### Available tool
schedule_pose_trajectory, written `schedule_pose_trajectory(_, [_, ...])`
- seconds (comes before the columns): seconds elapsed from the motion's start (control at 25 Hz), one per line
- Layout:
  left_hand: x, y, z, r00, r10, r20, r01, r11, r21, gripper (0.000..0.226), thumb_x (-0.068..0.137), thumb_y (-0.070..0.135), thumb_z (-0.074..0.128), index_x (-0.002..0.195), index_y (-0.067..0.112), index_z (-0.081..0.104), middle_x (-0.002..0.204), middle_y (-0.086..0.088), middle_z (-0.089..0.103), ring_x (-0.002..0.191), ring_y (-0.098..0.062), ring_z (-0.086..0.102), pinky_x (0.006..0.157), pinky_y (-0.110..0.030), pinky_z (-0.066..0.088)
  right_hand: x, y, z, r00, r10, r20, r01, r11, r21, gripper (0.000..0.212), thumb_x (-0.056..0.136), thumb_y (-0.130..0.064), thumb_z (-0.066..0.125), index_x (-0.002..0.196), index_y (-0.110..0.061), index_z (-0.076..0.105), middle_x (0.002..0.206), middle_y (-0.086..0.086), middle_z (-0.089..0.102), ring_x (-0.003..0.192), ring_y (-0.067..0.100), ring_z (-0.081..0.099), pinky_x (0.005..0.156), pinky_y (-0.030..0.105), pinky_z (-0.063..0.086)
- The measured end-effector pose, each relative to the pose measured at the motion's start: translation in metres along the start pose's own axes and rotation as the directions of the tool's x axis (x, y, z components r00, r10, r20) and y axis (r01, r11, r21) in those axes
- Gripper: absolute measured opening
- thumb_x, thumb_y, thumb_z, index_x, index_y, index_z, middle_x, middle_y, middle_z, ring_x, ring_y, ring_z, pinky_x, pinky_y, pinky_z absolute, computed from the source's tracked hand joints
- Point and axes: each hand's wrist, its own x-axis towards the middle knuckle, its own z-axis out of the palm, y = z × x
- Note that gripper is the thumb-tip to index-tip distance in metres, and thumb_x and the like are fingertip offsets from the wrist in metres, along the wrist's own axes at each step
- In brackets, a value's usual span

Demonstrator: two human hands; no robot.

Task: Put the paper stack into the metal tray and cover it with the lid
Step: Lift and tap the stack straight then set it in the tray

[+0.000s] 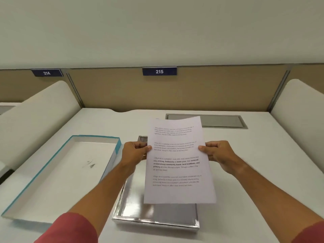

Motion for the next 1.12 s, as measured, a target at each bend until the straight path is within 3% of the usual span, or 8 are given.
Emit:
schedule_pose_trajectory(0.24, [0.027, -0.031, -0.036, 0.984, -0.127, -0.127, 0.149, 0.972, 0.181, 0.009, 0.075, 0.002, 0.078, 0.074, 0.003, 0.069, 0.081, -0.012, 0.073, 0.067, -0.023, 0.071, 0.058, -0.031, 0.060, 0.008, 0.034, 0.065, 0.976, 0.158, -0.151, -0.168, 0.984, -0.056, 0.027, 0.082, -0.003, 0.075, 0.091, 0.021, 0.065, 0.098, 0.025, 0.075, 0.075, 0.027, 0.074, 0.059, 0.028, 0.059])
schedule_pose_trajectory(0.4, [0.032, -0.047, -0.038, 0.979, -0.131, -0.155, 0.178, 0.921, 0.346, 0.014, 0.074, 0.005, 0.078, 0.063, 0.005, 0.070, 0.083, -0.013, 0.074, 0.073, -0.030, 0.073, 0.072, -0.044, 0.062, 0.017, 0.054, 0.083, 0.950, 0.217, -0.226, -0.245, 0.964, -0.106, 0.036, 0.081, -0.003, 0.075, 0.095, 0.026, 0.059, 0.101, 0.029, 0.073, 0.080, 0.031, 0.072, 0.076, 0.043, 0.062])
schedule_pose_trajectory(0.52, [0.037, -0.053, -0.036, 0.984, -0.114, -0.138, 0.164, 0.881, 0.443, 0.016, 0.076, 0.009, 0.077, 0.064, 0.003, 0.070, 0.081, -0.013, 0.074, 0.075, -0.030, 0.073, 0.074, -0.045, 0.062, 0.022, 0.061, 0.091, 0.930, 0.242, -0.276, -0.289, 0.946, -0.148, 0.032, 0.080, -0.004, 0.075, 0.092, 0.023, 0.062, 0.099, 0.028, 0.074, 0.082, 0.031, 0.072, 0.083, 0.047, 0.060])
schedule_pose_trajectory(0.64, [0.039, -0.057, -0.031, 0.987, -0.096, -0.130, 0.152, 0.828, 0.540, 0.017, 0.079, 0.013, 0.076, 0.066, 0.004, 0.069, 0.071, -0.003, 0.069, 0.064, -0.023, 0.069, 0.068, -0.038, 0.062, 0.026, 0.066, 0.098, 0.916, 0.240, -0.321, -0.321, 0.919, -0.228, 0.024, 0.078, -0.005, 0.076, 0.077, 0.014, 0.062, 0.089, 0.024, 0.074, 0.072, 0.028, 0.068, 0.069, 0.039, 0.056])
schedule_pose_trajectory(0.8, [0.040, -0.065, -0.027, 0.987, -0.088, -0.137, 0.155, 0.762, 0.629, 0.022, 0.080, 0.020, 0.075, 0.064, 0.009, 0.064, 0.067, 0.000, 0.065, 0.052, -0.014, 0.062, 0.061, -0.030, 0.057, 0.033, 0.070, 0.104, 0.901, 0.248, -0.356, -0.357, 0.891, -0.281, 0.035, 0.076, -0.007, 0.077, 0.092, 0.021, 0.063, 0.093, 0.022, 0.076, 0.087, 0.034, 0.074, 0.073, 0.047, 0.061])
schedule_pose_trajectory(0.92, [0.043, -0.069, -0.028, 0.983, -0.101, -0.151, 0.175, 0.747, 0.641, 0.028, 0.080, 0.020, 0.076, 0.060, 0.012, 0.059, 0.065, -0.002, 0.064, 0.051, -0.014, 0.062, 0.061, -0.030, 0.057, 0.036, 0.070, 0.106, 0.887, 0.250, -0.389, -0.390, 0.857, -0.338, 0.019, 0.074, -0.007, 0.077, 0.072, 0.006, 0.063, 0.092, 0.023, 0.075, 0.070, 0.028, 0.070, 0.065, 0.038, 0.060])
schedule_pose_trajectory(1.12, [0.046, -0.067, -0.029, 0.981, -0.103, -0.164, 0.185, 0.744, 0.641, 0.031, 0.079, 0.016, 0.076, 0.055, 0.012, 0.057, 0.064, -0.003, 0.065, 0.052, -0.016, 0.063, 0.063, -0.033, 0.060, 0.040, 0.069, 0.108, 0.872, 0.268, -0.410, -0.429, 0.821, -0.376, 0.022, 0.072, -0.007, 0.076, 0.064, -0.007, 0.055, 0.075, 0.013, 0.069, 0.059, 0.021, 0.062, 0.059, 0.033, 0.056])
